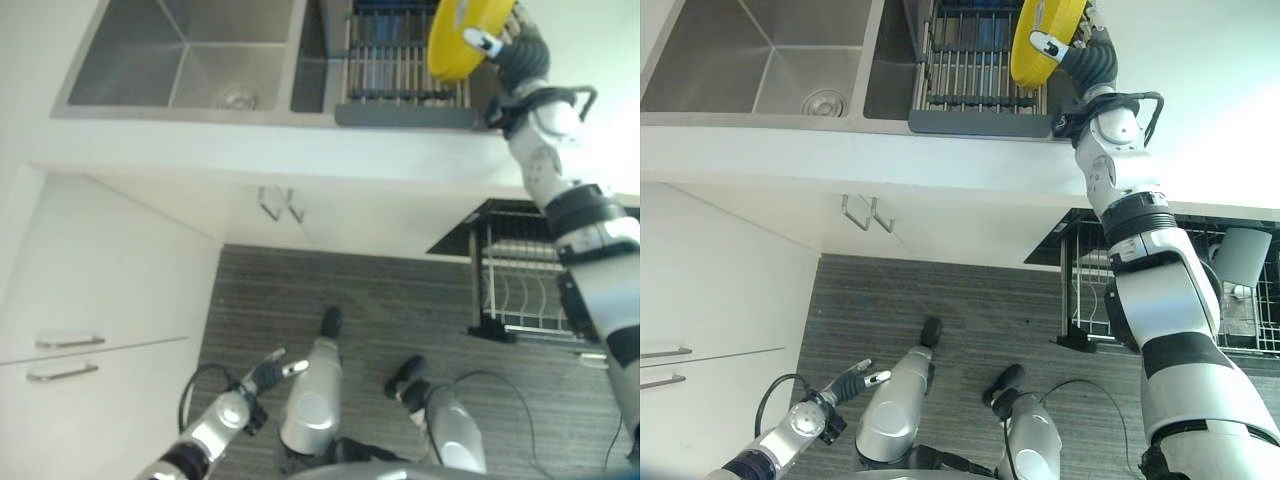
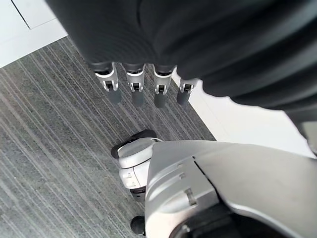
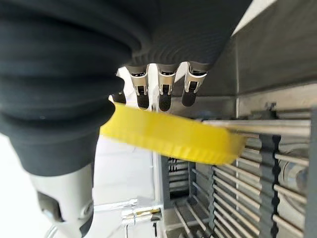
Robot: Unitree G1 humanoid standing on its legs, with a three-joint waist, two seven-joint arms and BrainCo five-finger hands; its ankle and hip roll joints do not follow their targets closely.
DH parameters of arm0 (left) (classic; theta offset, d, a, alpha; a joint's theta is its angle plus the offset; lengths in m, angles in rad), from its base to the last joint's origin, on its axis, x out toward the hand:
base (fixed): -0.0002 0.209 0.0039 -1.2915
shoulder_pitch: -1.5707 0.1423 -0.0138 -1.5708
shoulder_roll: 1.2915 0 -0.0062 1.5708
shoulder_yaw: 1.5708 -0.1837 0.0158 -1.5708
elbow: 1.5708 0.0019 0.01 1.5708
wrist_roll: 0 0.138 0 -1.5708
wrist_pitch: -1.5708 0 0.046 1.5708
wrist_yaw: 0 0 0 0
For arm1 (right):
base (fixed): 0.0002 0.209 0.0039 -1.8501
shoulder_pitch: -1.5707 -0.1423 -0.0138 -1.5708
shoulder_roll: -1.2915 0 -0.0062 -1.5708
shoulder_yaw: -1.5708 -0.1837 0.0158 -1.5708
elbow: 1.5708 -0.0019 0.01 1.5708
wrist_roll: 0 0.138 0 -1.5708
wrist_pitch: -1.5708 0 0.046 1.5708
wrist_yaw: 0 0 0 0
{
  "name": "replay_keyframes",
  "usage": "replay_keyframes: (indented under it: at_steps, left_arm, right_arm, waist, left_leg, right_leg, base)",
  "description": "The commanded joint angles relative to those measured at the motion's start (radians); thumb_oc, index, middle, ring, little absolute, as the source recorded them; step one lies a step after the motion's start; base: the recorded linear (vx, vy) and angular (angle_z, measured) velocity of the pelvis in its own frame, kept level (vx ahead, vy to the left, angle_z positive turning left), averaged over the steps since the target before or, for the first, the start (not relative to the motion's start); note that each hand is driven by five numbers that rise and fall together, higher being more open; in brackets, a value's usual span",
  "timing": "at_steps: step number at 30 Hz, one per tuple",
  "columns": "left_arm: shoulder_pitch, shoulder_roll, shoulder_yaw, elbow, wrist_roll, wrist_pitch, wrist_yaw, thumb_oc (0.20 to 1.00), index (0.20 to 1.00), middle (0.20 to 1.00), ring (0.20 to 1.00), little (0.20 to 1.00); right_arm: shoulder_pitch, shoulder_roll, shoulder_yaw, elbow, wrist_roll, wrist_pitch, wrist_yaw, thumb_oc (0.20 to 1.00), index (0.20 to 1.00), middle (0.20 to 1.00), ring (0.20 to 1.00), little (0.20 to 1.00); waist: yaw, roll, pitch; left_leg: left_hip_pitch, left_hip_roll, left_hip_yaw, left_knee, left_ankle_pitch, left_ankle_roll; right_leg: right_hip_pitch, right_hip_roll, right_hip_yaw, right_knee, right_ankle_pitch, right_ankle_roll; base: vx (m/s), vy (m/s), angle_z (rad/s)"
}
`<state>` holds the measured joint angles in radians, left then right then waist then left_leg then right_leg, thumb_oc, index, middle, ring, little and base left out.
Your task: Place the dishes in the dishwasher.
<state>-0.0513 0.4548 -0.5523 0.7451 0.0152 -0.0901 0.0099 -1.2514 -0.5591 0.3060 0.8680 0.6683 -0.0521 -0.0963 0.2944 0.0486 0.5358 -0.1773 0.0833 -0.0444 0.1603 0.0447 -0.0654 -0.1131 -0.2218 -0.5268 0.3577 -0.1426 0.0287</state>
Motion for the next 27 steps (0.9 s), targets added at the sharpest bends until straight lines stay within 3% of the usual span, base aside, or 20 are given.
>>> replay_keyframes:
  at_steps: [1, 12, 13, 14, 16, 22, 24, 27]
  left_arm:
    - [0.058, 0.046, -0.091, -0.01, -0.013, 0.0, 0.003, 1.0, 1.0, 1.0, 1.0, 1.0]
    - [0.066, 0.05, -0.091, -0.015, -0.013, -0.005, 0.01, 1.0, 1.0, 1.0, 1.0, 1.0]
    - [0.068, 0.049, -0.092, -0.011, -0.012, -0.005, 0.013, 1.0, 1.0, 1.0, 1.0, 1.0]
    - [0.068, 0.049, -0.091, -0.011, -0.011, -0.005, 0.013, 1.0, 1.0, 1.0, 1.0, 1.0]
    - [0.067, 0.051, -0.093, -0.012, -0.009, 0.0, 0.013, 1.0, 1.0, 1.0, 1.0, 1.0]
    - [0.065, 0.049, -0.093, -0.002, 0.004, 0.004, 0.018, 1.0, 1.0, 1.0, 1.0, 1.0]
    - [0.062, 0.05, -0.095, -0.002, 0.007, 0.005, 0.019, 1.0, 1.0, 1.0, 1.0, 1.0]
    - [0.06, 0.053, -0.097, -0.004, 0.01, 0.007, 0.017, 1.0, 1.0, 1.0, 1.0, 1.0]
  right_arm:
    - [-0.122, -0.101, 0.041, -0.005, -0.004, -0.046, -0.01, 1.0, 1.0, 1.0, 1.0, 1.0]
    - [-0.142, -0.109, 0.058, 0.008, -0.014, -0.045, 0.007, 1.0, 1.0, 1.0, 1.0, 1.0]
    - [-0.142, -0.108, 0.062, 0.007, -0.008, -0.05, 0.014, 0.915, 0.915, 0.915, 0.915, 0.915]
    - [-0.142, -0.107, 0.062, 0.007, -0.008, -0.05, 0.016, 0.906, 0.906, 0.906, 0.906, 0.906]
    - [-0.146, -0.101, 0.065, 0.009, -0.017, -0.055, 0.021, 0.567, 0.567, 0.567, 0.567, 0.567]
    - [-0.155, -0.09, 0.072, 0.01, -0.016, -0.06, 0.014, 0.388, 0.388, 0.388, 0.388, 0.388]
    - [-0.158, -0.087, 0.073, 0.014, -0.021, -0.065, 0.01, 0.2, 0.2, 0.2, 0.2, 0.2]
    - [-0.165, -0.082, 0.079, 0.019, -0.044, -0.066, -0.014, 0.2, 0.2, 0.2, 0.2, 0.2]
  waist:
    - [0.038, -0.005, -0.016]
    - [0.043, -0.005, -0.016]
    - [0.044, -0.005, -0.016]
    - [0.044, -0.005, -0.016]
    - [0.046, -0.004, -0.016]
    - [0.052, -0.01, -0.016]
    - [0.054, -0.011, -0.016]
    - [0.056, -0.012, -0.016]
  left_leg:
    - [-0.052, 0.029, -0.016, 0.093, -0.062, 0.003]
    - [-0.061, 0.027, -0.02, 0.1, -0.062, 0.005]
    - [-0.06, 0.027, -0.02, 0.102, -0.062, 0.004]
    - [-0.06, 0.027, -0.02, 0.102, -0.062, 0.004]
    - [-0.061, 0.027, -0.02, 0.104, -0.062, 0.004]
    - [-0.058, 0.028, -0.022, 0.103, -0.062, 0.004]
    - [-0.058, 0.029, -0.022, 0.105, -0.063, 0.004]
    - [-0.059, 0.029, -0.022, 0.106, -0.063, 0.005]
  right_leg:
    - [0.02, -0.013, 0.094, 0.0, -0.018, 0.02]
    - [0.013, -0.015, 0.093, 0.007, -0.019, 0.018]
    - [0.016, -0.016, 0.092, 0.006, -0.018, 0.018]
    - [0.016, -0.016, 0.092, 0.006, -0.018, 0.018]
    - [0.017, -0.018, 0.09, 0.007, -0.018, 0.018]
    - [0.025, -0.016, 0.084, -0.001, -0.015, 0.018]
    - [0.027, -0.015, 0.082, -0.003, -0.014, 0.018]
    - [0.029, -0.015, 0.082, -0.004, -0.013, 0.018]
  base:
    - [0.0, 0.0, 0.0]
    - [0.0, 0.0, 0.0]
    - [0.0, 0.0, 0.0]
    - [0.0, 0.0, 0.0]
    - [0.0, 0.0, 0.0]
    - [0.0, 0.0, 0.0]
    - [0.0, 0.0, 0.0]
    - [0.0, 0.0, 0.0]
